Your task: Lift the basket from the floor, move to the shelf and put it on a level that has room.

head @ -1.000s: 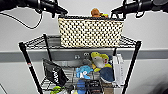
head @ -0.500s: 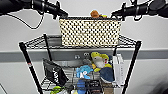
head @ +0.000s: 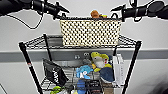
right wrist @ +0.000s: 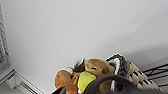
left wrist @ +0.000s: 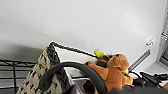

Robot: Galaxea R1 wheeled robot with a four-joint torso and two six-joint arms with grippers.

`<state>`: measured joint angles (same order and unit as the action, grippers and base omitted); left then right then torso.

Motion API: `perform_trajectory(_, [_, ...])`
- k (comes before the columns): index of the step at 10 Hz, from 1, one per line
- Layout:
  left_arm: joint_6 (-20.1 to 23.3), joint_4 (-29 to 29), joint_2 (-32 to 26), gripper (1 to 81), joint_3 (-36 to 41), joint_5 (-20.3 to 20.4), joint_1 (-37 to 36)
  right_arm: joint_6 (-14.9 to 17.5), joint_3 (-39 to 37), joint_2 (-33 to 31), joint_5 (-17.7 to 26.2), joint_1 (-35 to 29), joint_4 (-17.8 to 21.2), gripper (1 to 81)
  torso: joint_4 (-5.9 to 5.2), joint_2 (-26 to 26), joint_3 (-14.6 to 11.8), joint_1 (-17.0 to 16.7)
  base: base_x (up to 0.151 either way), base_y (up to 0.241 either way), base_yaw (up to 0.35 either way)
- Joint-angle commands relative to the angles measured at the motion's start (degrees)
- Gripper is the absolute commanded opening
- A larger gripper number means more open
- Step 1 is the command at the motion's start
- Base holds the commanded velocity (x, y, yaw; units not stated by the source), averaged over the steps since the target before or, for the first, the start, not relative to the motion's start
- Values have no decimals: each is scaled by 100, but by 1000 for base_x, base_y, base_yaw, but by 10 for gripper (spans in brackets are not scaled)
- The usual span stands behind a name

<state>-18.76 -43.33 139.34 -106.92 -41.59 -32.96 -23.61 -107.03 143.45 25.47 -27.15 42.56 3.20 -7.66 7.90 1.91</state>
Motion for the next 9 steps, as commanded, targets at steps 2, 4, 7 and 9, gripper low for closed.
perform_trajectory(2, [22,-53,-62,811,-31,46,-997,-12,227,-145,-50,-1042,103,811,0,0,0,0,0,0,0])
perform_trajectory(4, [22,-62,-378,811,170,37,-1076,-21,473,-505,-60,-1138,130,811,0,0,0,0,0,0,0])
perform_trajectory(7, [64,-10,-1054,811,522,-251,-1216,-21,1130,-1409,-15,-1323,139,811,0,0,0,0,0,0,0])
perform_trajectory(9, [127,8,-1792,811,1074,-314,-1225,-38,1616,-2140,97,-1341,95,811,0,0,0,0,0,0,0])
